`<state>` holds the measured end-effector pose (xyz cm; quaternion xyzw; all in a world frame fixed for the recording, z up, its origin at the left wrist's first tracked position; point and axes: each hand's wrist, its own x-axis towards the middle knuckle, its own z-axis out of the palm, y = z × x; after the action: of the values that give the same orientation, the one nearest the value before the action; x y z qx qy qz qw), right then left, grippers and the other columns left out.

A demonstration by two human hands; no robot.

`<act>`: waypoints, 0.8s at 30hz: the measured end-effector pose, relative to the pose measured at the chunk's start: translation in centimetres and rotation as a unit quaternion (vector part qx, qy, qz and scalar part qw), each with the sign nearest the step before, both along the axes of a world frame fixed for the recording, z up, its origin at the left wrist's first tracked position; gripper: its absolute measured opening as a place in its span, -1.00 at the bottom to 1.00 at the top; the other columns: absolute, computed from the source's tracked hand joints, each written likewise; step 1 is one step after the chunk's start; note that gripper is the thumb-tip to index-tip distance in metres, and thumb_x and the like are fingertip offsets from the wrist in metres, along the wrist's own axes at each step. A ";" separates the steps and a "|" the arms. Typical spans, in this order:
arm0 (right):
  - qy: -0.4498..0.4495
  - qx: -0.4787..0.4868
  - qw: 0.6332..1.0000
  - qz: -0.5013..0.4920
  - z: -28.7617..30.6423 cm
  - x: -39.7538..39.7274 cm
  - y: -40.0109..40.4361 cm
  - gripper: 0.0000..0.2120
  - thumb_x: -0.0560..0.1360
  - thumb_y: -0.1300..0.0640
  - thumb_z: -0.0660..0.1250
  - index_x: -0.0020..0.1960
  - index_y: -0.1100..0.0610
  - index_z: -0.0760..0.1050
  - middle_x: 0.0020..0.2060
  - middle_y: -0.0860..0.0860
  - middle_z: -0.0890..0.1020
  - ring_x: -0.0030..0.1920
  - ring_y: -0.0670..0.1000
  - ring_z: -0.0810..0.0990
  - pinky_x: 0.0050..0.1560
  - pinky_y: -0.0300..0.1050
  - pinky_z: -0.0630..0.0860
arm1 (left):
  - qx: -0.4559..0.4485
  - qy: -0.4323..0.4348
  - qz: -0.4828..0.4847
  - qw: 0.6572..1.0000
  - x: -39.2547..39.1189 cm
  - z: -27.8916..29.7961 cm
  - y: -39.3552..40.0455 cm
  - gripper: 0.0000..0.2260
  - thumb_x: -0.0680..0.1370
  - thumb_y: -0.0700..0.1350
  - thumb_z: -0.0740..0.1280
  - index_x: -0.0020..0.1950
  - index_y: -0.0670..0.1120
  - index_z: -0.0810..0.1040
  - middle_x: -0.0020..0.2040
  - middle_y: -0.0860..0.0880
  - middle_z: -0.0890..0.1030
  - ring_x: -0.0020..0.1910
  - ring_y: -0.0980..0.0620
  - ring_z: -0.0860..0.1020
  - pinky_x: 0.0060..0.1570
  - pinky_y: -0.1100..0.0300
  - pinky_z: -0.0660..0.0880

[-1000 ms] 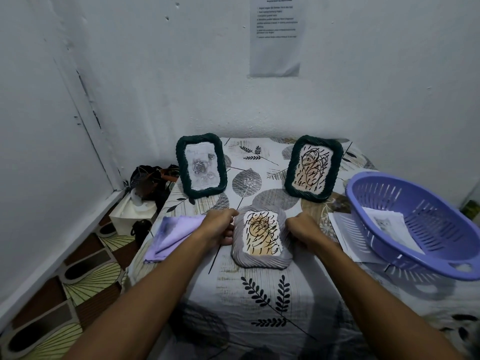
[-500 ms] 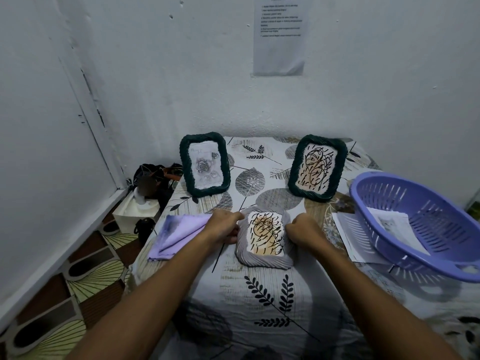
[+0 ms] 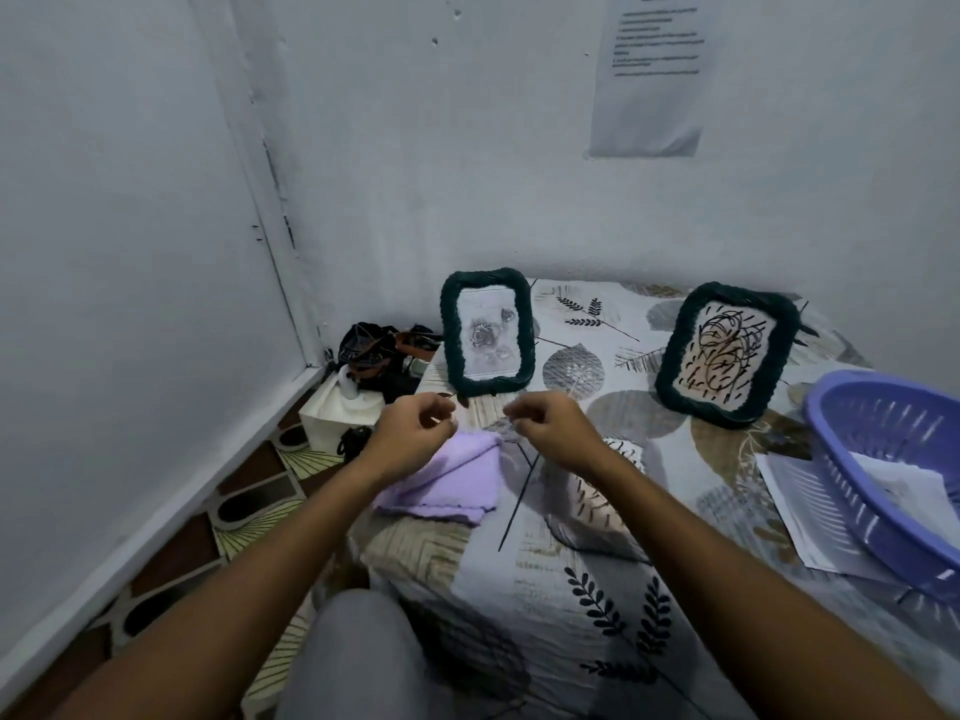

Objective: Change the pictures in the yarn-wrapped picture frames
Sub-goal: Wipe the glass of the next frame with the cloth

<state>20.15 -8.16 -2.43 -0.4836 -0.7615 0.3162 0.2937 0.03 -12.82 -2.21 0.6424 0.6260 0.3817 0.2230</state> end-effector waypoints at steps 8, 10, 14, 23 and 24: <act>-0.092 -0.007 0.994 0.060 -1.5 -7.0 3.4 -0.69 0.48 0.30 0.35 0.22 0.21 0.56 0.11 0.13 0.64 0.11 0.05 0.59 0.03 -0.24 0.43 | -0.042 0.098 0.003 0.994 -4.7 -3.1 -0.3 -0.75 0.53 -0.16 0.31 0.19 -0.11 0.60 0.07 -0.01 0.63 0.01 0.07 0.55 0.02 0.16 0.48; -0.104 -0.009 0.993 0.050 -2.2 -7.7 3.9 -0.67 0.45 0.27 0.39 0.21 0.21 0.57 0.06 0.13 0.66 0.07 0.06 0.61 -0.03 -0.24 0.42 | -0.038 0.094 0.004 0.995 -5.0 -3.4 -0.1 -0.76 0.53 -0.15 0.31 0.17 -0.10 0.62 0.09 -0.02 0.64 0.01 0.08 0.55 0.02 0.16 0.48; -0.086 0.015 0.996 0.024 -3.1 -8.4 4.0 -0.70 0.38 0.32 0.37 0.09 0.18 0.64 -0.11 0.11 0.70 -0.13 0.01 0.62 -0.17 -0.26 0.40 | -0.044 0.083 0.017 0.995 -5.3 -3.9 0.3 -0.77 0.54 -0.14 0.31 0.17 -0.09 0.61 0.10 -0.03 0.62 0.02 0.06 0.53 0.03 0.15 0.48; -0.015 0.030 0.998 0.056 -2.8 -6.2 3.0 -0.72 0.39 0.44 0.26 0.00 0.23 0.63 -0.27 0.10 0.59 -0.26 0.00 0.49 -0.23 -0.17 0.42 | -0.043 0.114 0.003 0.993 -4.6 -4.9 0.8 -0.77 0.45 0.07 0.30 0.00 0.03 0.64 0.00 0.08 0.59 0.06 0.04 0.47 0.08 -0.01 0.48; -0.006 0.022 0.998 0.055 -2.9 -6.1 3.0 -0.72 0.40 0.44 0.26 0.01 0.22 0.62 -0.27 0.11 0.59 -0.25 0.00 0.49 -0.22 -0.16 0.43 | -0.047 0.124 0.004 0.991 -4.4 -4.9 0.8 -0.79 0.45 0.09 0.32 -0.02 0.04 0.64 0.00 0.08 0.58 0.09 0.03 0.45 0.10 -0.02 0.46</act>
<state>14.06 -5.19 -5.30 -0.4367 -0.7953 0.3122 0.2817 -4.37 -12.05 -7.07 0.6712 0.6686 0.2702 0.1718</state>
